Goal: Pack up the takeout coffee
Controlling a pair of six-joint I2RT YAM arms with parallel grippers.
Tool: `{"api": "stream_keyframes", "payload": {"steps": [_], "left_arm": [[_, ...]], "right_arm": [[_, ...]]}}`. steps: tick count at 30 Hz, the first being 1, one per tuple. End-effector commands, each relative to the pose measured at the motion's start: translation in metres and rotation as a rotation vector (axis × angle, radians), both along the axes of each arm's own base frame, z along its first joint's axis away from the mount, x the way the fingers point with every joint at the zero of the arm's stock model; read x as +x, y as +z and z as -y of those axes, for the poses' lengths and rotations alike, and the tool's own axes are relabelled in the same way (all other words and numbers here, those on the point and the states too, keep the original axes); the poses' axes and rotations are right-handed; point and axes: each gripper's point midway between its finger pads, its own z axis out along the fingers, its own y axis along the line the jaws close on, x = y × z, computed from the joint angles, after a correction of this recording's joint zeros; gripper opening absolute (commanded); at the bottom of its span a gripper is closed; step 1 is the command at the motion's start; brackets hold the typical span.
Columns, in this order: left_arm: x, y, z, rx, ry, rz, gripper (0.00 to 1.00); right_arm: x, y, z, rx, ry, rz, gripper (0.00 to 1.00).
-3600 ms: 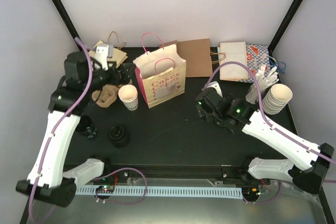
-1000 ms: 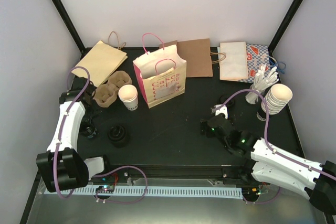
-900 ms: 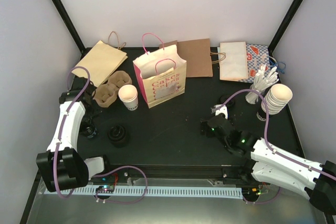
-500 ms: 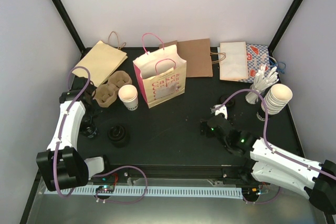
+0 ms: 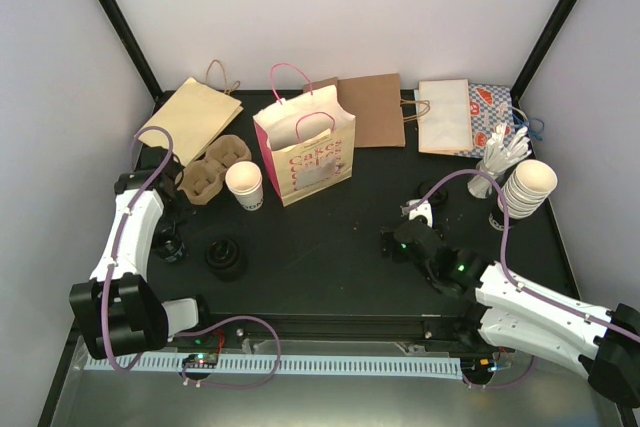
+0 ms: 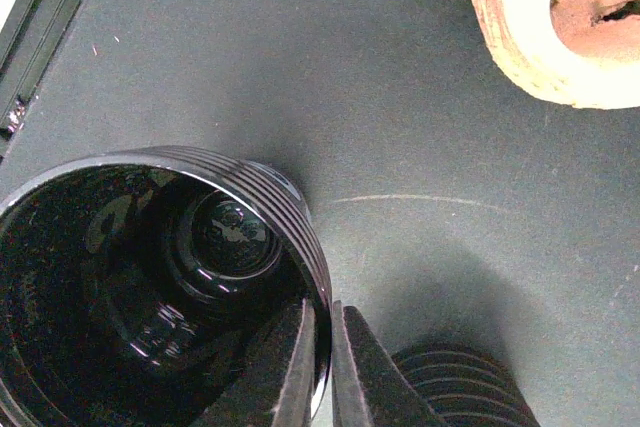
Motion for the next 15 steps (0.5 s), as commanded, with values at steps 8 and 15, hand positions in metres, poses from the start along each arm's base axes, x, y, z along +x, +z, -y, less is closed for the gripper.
{"api": "stream_keyframes", "payload": {"steps": [8, 15], "left_arm": [[0.009, 0.013, 0.008, -0.042, -0.041, 0.084, 0.02], [0.005, 0.018, 0.006, -0.028, -0.034, 0.067, 0.01]], "right_arm": [[0.006, 0.008, 0.000, 0.022, -0.031, 0.028, 1.00], [0.007, 0.008, -0.001, 0.017, -0.028, 0.023, 1.00]]}}
